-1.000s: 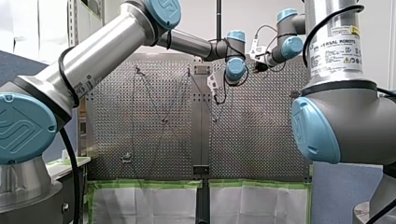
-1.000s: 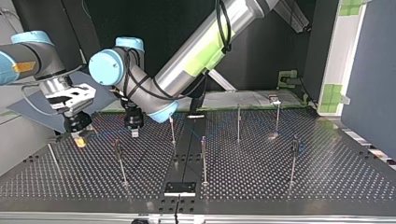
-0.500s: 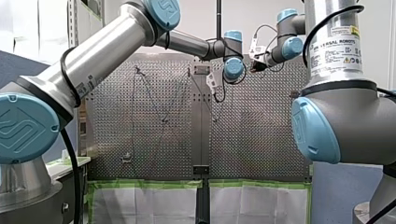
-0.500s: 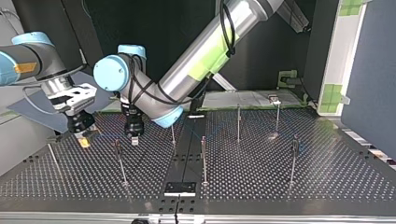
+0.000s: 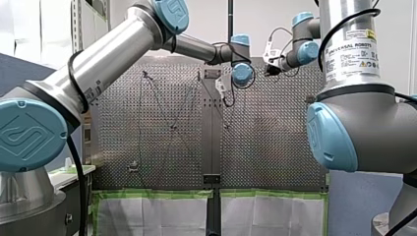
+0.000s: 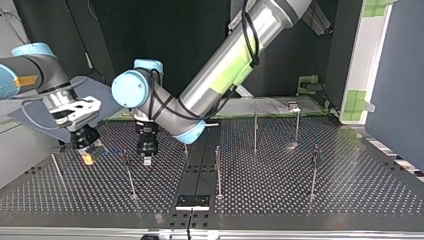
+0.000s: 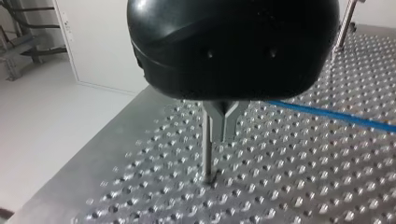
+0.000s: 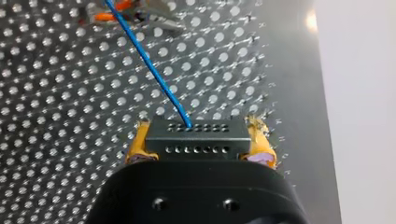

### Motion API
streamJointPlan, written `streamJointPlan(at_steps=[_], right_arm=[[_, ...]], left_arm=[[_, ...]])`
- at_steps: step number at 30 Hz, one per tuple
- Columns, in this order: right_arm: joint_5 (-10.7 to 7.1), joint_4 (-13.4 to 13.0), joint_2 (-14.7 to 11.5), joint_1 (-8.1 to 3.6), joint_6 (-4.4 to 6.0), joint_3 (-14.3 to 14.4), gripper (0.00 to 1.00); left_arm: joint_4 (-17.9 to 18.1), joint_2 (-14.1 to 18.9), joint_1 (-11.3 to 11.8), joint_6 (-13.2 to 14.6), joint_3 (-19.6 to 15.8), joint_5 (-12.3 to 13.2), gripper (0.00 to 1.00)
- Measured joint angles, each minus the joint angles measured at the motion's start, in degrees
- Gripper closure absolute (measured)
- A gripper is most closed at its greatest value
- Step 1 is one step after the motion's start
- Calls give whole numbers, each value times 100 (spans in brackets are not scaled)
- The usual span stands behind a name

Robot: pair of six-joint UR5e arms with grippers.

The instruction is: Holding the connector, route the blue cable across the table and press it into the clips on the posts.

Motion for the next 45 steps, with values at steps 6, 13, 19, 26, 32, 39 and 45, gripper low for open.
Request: streamJointPlan(at_steps=[6,13,19,26,32,39,45], right_arm=[[61,0,-34,45,-30,84,100],[61,0,-32,44,-31,87,100],[62,0,-32,45,-31,87,100],[62,1,-32,44,-31,87,100],[62,0,-32,45,-31,87,100],[62,1,-32,45,-31,87,100],[61,1,-32,45,-31,87,100]], left_arm=[[23,-1,84,8,-3,109,99],[6,0,119,9,-25,280,99],[51,3,168,-9,-211,359,89],[-70,5,174,-32,-288,375,40],[-169,7,165,-35,-288,376,0],[-438,100,74,-80,-296,404,0],[-726,237,-52,-87,-320,536,0]])
